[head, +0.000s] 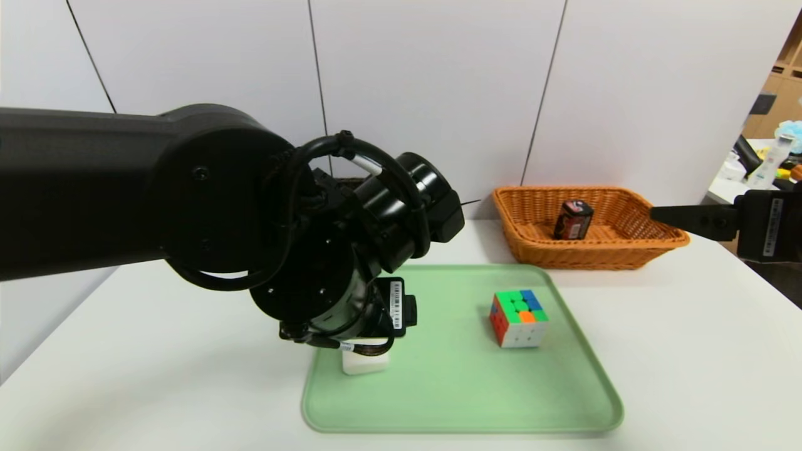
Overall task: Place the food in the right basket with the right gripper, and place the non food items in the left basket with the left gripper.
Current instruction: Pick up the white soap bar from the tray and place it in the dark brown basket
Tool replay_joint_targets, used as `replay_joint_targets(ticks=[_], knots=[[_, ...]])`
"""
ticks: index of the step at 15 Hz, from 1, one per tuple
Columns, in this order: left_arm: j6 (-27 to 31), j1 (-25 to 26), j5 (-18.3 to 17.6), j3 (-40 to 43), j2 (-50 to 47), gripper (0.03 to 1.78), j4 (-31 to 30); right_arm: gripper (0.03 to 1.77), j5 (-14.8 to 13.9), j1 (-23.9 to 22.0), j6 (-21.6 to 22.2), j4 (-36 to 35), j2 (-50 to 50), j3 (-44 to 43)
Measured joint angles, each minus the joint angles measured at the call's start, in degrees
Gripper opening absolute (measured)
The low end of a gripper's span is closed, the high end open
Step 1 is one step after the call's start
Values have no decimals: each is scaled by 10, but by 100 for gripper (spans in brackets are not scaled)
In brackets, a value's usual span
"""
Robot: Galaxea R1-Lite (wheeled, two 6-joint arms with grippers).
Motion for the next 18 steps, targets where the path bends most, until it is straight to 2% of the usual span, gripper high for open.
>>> replay_joint_targets(ticks=[7, 11, 18], knots=[[-23, 31, -7, -44, 63, 169, 15, 169, 1, 3, -1, -1, -14, 20], [-34, 48, -40, -42, 85, 169, 20, 169, 3, 3, -1, -3, -19, 27], [-39, 51, -43, -66, 121, 169, 21, 169, 3, 7, 0, -4, -23, 38]])
